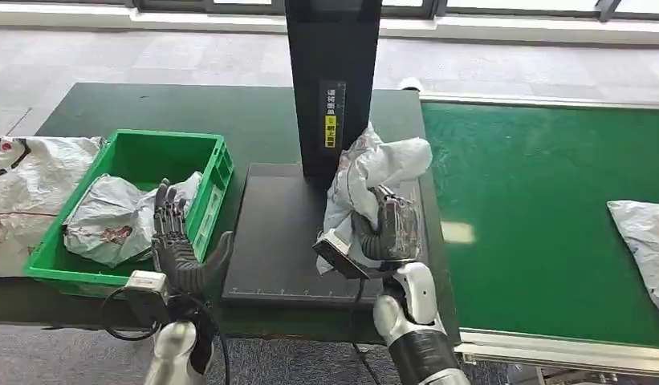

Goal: Moved the parcel from conveyor to table for the left to box.

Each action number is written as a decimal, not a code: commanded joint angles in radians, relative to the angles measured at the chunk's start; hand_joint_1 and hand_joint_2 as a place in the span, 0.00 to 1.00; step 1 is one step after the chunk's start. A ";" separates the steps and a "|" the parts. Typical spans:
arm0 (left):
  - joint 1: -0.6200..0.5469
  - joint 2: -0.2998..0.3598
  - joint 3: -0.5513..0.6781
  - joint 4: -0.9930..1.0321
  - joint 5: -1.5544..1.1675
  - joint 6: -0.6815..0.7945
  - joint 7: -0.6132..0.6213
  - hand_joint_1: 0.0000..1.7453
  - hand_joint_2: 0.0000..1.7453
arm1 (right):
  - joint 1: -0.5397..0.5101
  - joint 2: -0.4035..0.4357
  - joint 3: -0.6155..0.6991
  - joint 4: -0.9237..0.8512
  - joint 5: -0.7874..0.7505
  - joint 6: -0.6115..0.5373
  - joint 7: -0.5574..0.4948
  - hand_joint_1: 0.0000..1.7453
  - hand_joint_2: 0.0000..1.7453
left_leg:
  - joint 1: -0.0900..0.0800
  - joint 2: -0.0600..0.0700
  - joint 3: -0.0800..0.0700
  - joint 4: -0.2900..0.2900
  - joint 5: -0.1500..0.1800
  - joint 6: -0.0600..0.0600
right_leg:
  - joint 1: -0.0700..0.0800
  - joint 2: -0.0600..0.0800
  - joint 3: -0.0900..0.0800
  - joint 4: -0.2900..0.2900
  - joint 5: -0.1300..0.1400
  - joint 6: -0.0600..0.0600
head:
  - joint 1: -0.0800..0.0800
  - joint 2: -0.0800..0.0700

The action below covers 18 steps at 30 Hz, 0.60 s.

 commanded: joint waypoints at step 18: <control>-0.021 -0.025 0.009 0.086 -0.010 0.024 0.005 0.00 1.00 | -0.120 -0.025 -0.011 0.256 -0.045 -0.038 -0.038 0.00 1.00 | 0.000 0.000 0.003 -0.001 0.000 0.000 | 0.000 0.000 0.003 -0.002 0.000 -0.001 | 0.000 0.000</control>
